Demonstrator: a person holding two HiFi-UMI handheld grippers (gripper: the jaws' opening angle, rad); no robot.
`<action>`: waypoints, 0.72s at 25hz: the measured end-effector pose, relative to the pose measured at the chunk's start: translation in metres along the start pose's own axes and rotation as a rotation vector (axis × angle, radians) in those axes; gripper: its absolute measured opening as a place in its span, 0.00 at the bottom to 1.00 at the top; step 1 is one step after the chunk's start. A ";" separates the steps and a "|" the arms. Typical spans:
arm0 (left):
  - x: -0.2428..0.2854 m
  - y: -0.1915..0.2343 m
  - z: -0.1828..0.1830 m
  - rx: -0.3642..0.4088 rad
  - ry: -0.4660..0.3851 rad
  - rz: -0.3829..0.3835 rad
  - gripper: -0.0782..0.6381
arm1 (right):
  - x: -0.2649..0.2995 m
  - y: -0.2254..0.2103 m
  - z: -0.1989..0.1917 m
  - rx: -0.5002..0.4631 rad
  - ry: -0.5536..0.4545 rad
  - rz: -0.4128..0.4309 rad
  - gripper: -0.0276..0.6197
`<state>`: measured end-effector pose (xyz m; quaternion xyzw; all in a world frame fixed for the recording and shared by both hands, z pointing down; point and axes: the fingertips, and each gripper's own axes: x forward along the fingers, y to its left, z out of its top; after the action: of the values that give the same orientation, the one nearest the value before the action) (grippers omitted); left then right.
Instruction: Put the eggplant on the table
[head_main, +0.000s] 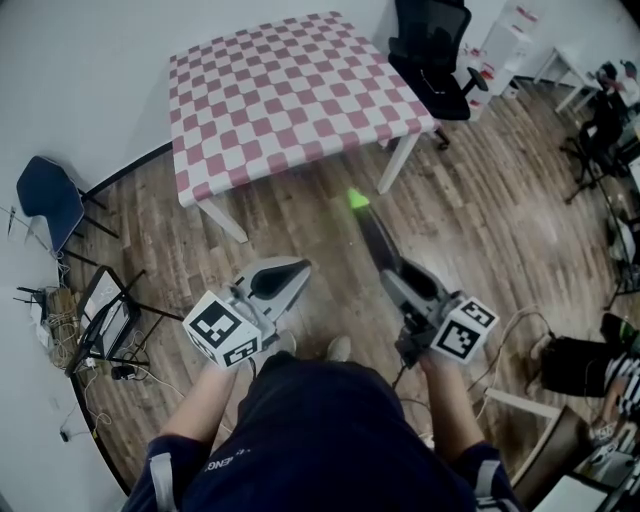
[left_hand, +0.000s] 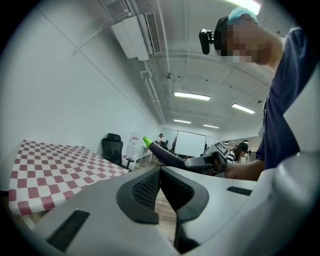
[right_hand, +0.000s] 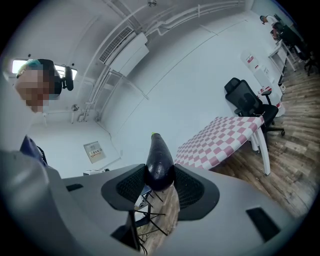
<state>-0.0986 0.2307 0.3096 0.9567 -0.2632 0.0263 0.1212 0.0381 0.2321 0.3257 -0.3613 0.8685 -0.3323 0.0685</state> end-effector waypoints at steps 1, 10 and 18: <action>0.006 -0.006 -0.001 0.003 -0.004 -0.001 0.15 | -0.007 -0.005 0.002 0.004 -0.003 0.000 0.34; 0.042 -0.039 -0.004 0.014 0.009 0.006 0.15 | -0.053 -0.034 0.017 0.008 -0.016 -0.007 0.34; 0.084 -0.031 -0.001 0.024 0.026 -0.030 0.15 | -0.063 -0.069 0.034 0.028 -0.041 -0.035 0.34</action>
<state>-0.0103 0.2147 0.3132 0.9615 -0.2470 0.0402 0.1136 0.1368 0.2207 0.3354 -0.3823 0.8557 -0.3382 0.0852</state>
